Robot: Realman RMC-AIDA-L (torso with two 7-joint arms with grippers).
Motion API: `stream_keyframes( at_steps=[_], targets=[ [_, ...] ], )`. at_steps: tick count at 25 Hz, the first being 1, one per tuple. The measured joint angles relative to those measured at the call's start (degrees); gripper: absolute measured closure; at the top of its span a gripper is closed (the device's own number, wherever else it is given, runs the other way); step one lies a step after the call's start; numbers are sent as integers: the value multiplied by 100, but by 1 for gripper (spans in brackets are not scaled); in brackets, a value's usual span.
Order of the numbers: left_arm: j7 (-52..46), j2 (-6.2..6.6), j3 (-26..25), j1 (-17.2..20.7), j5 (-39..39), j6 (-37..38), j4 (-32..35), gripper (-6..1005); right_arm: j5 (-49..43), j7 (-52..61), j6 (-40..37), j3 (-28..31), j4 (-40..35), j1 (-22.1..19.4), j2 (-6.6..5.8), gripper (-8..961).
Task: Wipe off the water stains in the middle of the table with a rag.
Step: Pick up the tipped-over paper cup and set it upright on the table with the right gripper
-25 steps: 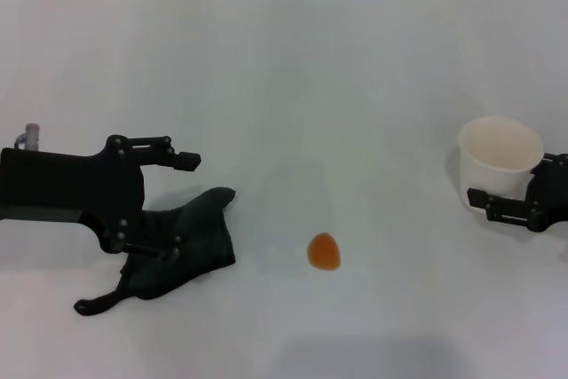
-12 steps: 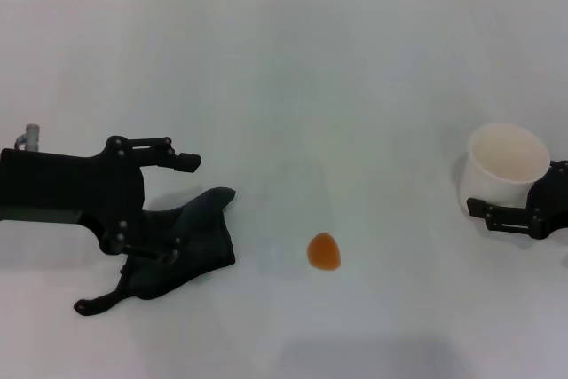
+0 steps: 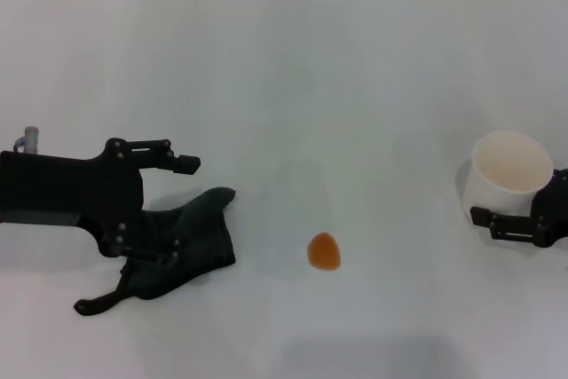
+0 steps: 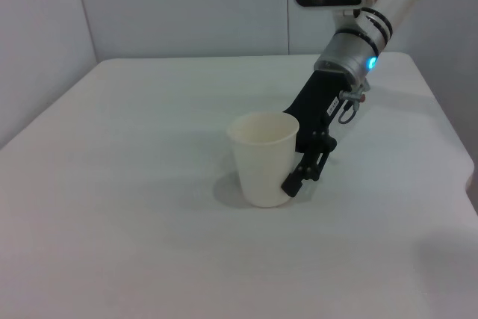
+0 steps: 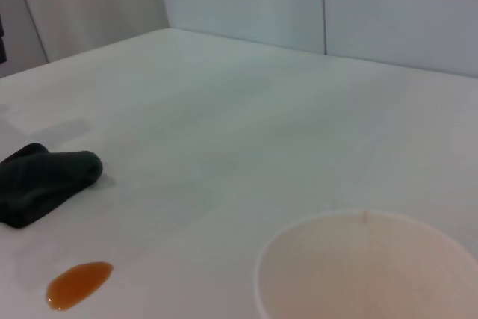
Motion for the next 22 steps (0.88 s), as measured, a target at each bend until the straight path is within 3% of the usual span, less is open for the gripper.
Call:
stream_keyframes(
  at_steps=[10,22],
  targets=[
    [3,0,0,12,-12,8,2,144,6,72,-38,9,-222,-208,9,157],
    [9,0,0,-4,-12,8,2,146,-2,159,-54,-138,-375,-152,18,156]
  ],
)
